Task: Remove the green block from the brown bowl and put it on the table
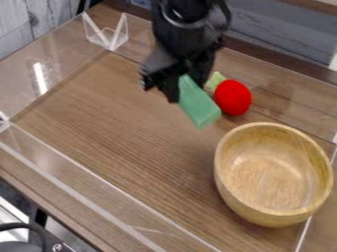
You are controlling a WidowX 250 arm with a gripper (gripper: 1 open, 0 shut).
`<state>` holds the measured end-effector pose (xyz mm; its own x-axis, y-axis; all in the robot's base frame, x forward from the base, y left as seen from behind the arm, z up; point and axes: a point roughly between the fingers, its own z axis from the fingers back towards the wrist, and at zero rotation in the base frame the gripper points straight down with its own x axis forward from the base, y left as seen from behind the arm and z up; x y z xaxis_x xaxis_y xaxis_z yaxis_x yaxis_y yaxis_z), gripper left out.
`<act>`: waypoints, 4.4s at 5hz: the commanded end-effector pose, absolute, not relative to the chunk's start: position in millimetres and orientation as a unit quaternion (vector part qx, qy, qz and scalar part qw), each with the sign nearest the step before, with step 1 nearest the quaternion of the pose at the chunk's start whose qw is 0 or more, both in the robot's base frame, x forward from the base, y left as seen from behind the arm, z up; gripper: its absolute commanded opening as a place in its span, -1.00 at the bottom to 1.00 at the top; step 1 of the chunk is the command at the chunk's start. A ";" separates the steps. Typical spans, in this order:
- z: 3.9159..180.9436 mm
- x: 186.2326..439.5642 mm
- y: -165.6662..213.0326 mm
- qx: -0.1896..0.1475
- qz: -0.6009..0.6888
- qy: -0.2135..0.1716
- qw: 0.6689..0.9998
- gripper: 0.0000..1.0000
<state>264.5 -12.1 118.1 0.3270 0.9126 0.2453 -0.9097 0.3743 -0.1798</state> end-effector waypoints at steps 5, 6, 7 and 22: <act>118.4 283.6 -22.2 -0.004 0.551 -0.231 0.802 -1.00; 123.1 278.5 -6.9 -0.016 0.504 -0.245 0.828 -1.00; 122.1 271.5 17.3 -0.020 0.453 -0.260 0.852 -1.00; 39.0 269.1 100.9 0.089 0.346 -0.155 0.921 1.00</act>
